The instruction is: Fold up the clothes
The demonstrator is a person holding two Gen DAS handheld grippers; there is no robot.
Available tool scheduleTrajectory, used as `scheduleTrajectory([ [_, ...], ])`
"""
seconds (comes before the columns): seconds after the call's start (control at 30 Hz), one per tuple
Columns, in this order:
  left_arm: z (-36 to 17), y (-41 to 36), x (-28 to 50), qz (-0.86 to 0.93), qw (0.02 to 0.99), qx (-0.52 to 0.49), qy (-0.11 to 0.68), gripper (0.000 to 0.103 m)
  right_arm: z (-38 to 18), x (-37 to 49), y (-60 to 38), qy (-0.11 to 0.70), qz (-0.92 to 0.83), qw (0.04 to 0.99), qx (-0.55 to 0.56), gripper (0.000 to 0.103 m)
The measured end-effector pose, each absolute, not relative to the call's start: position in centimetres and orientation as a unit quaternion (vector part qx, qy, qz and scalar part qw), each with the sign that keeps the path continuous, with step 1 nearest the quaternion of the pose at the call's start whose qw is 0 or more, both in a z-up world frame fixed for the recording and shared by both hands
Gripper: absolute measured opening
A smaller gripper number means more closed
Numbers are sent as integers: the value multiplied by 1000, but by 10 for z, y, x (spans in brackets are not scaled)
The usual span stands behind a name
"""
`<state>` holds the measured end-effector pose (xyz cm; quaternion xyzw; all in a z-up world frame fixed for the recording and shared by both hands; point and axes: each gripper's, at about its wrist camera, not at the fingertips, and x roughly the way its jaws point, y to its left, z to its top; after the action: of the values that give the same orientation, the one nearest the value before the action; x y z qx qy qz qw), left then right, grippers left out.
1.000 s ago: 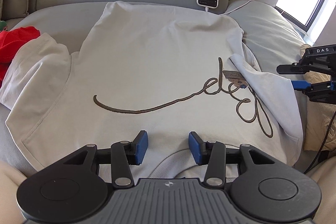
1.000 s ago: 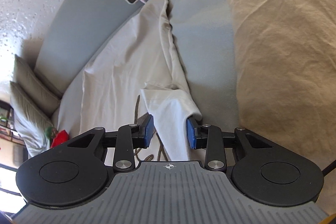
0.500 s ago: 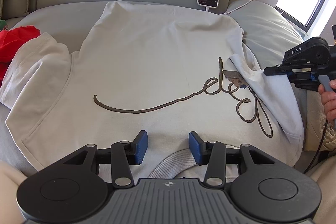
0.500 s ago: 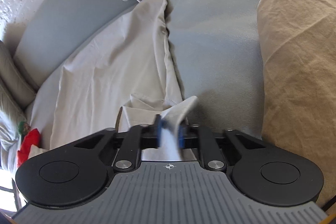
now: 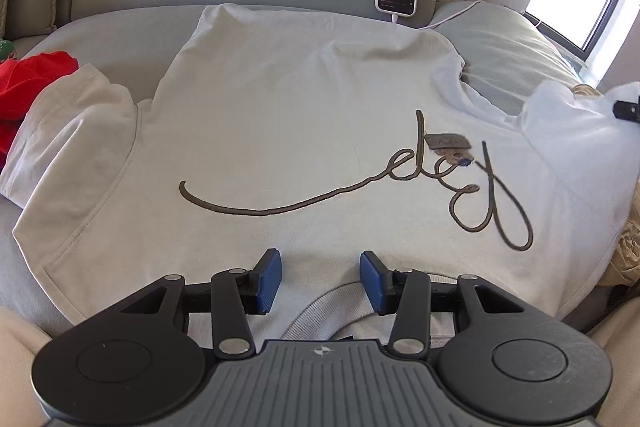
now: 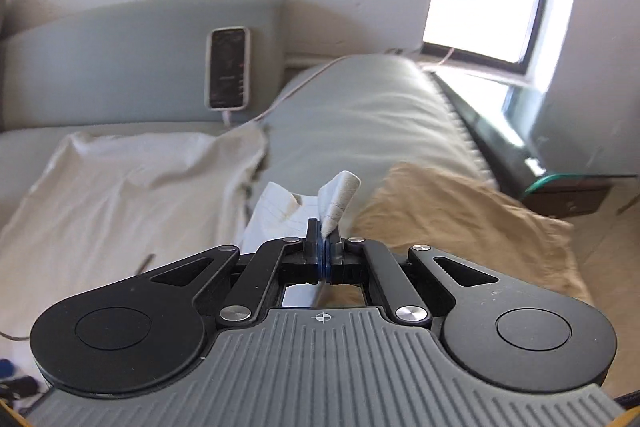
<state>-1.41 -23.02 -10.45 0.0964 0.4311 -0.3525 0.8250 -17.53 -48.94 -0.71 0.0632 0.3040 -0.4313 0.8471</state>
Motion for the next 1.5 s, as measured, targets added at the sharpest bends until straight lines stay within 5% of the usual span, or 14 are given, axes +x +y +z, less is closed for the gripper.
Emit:
scheduleTrajectory([
  [0.23, -104, -232, -17, -358, 824, 119, 422, 44, -40, -213, -503, 305, -456, 823, 149, 6],
  [0.3, -104, -232, -15, -358, 824, 117, 424, 44, -36, -223, -512, 283, -432, 832, 206, 26],
  [0.33, -104, -232, -16, -358, 824, 117, 424, 44, -34, -228, -518, 268, -420, 834, 237, 27],
  [0.47, -103, -234, -17, -356, 825, 117, 423, 44, -34, -246, -547, 220, -396, 826, 335, 26],
  [0.57, -103, -234, -17, -357, 824, 118, 423, 44, -35, -249, -553, 226, -394, 829, 326, 2],
  [0.67, -103, -234, -17, -357, 825, 120, 422, 44, -30, -241, -539, 261, -422, 831, 253, 2],
  [0.8, -98, -229, -18, -357, 825, 111, 424, 43, -22, -231, -520, 321, -481, 795, 183, 14],
  [0.9, -86, -214, -22, -364, 827, 79, 421, 43, 2, -234, -499, 302, -478, 800, 201, 35],
  [1.07, -63, -169, -20, -349, 842, 24, 411, 44, 30, -220, -443, 279, -388, 856, 197, 51],
  [1.37, -44, -35, 30, -212, 879, -137, 404, 57, -13, -166, -371, 321, -229, 875, 281, 54],
  [1.5, -58, 9, 66, -157, 868, -226, 414, 55, -31, -151, -350, 354, -196, 868, 287, 54],
])
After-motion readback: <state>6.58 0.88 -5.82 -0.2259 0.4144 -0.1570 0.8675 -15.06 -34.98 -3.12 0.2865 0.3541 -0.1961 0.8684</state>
